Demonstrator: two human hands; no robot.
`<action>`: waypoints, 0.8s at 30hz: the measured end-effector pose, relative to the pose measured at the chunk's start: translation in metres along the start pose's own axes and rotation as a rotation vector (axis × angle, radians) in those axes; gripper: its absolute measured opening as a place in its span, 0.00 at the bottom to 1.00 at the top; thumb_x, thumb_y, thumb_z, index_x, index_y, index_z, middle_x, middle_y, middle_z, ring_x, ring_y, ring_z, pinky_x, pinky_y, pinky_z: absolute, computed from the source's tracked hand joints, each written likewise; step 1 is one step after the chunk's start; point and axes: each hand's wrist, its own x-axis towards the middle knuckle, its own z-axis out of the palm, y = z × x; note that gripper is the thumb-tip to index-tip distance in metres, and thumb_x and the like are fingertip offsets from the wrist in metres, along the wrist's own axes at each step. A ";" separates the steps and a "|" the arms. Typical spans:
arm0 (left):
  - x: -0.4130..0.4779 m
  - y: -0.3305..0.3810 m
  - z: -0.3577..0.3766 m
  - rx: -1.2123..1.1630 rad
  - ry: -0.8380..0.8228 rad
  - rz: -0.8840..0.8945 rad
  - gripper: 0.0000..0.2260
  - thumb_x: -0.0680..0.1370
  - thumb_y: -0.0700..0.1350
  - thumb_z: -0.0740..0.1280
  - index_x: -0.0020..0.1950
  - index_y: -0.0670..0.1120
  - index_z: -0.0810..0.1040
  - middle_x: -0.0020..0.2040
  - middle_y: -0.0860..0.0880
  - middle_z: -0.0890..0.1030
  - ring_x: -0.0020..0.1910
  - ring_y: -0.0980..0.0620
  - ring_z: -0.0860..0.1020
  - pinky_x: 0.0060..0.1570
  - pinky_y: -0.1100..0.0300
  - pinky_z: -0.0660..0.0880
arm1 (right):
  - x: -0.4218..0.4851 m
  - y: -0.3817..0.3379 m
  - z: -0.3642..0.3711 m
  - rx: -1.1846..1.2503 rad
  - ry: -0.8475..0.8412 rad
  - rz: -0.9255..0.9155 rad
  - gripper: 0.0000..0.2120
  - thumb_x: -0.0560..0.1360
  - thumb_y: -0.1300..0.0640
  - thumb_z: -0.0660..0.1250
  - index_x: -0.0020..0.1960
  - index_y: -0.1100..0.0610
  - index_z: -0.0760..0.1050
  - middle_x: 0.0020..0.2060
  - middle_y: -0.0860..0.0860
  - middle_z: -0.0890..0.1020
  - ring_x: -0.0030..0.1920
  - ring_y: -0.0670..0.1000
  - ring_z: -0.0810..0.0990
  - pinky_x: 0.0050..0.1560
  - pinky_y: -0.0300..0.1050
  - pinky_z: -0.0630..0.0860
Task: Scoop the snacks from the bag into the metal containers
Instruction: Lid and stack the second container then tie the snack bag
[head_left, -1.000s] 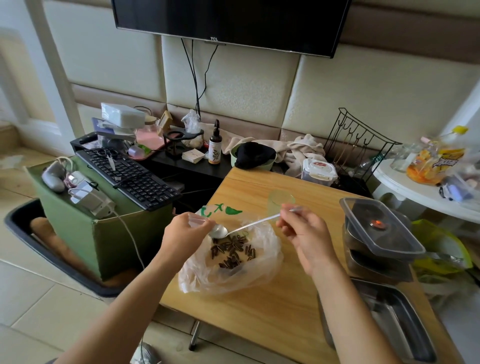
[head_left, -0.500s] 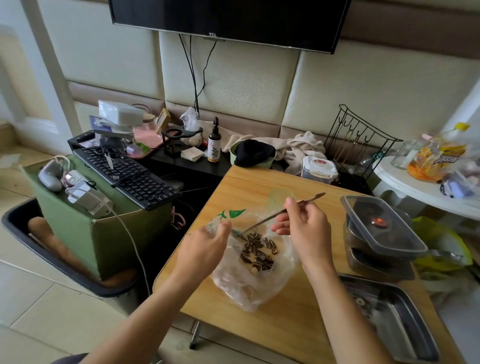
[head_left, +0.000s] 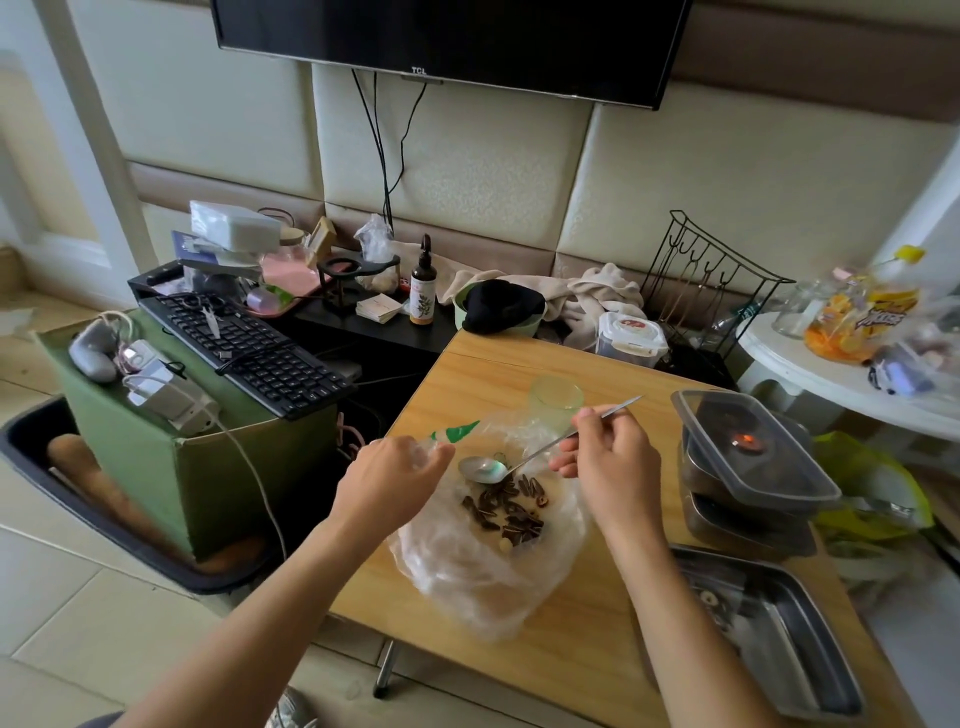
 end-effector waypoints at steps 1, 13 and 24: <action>-0.005 0.000 -0.003 0.004 -0.009 -0.001 0.26 0.81 0.65 0.60 0.32 0.47 0.66 0.28 0.50 0.67 0.29 0.50 0.65 0.33 0.55 0.63 | 0.000 0.000 0.000 -0.004 0.009 0.005 0.11 0.85 0.54 0.61 0.49 0.59 0.77 0.34 0.52 0.85 0.31 0.47 0.85 0.36 0.40 0.82; -0.072 0.021 -0.007 -0.376 -0.501 0.015 0.20 0.82 0.62 0.62 0.58 0.47 0.81 0.50 0.49 0.86 0.47 0.50 0.86 0.50 0.52 0.84 | -0.016 -0.015 0.031 -0.062 -0.212 -0.161 0.10 0.86 0.54 0.60 0.50 0.56 0.77 0.32 0.53 0.85 0.32 0.48 0.85 0.40 0.50 0.83; -0.017 -0.008 -0.050 -0.319 -0.057 -0.057 0.19 0.82 0.62 0.63 0.44 0.48 0.79 0.37 0.45 0.79 0.35 0.49 0.75 0.49 0.52 0.77 | 0.002 -0.007 -0.007 -0.077 0.065 -0.294 0.10 0.85 0.59 0.60 0.49 0.57 0.77 0.32 0.52 0.82 0.29 0.45 0.82 0.30 0.38 0.77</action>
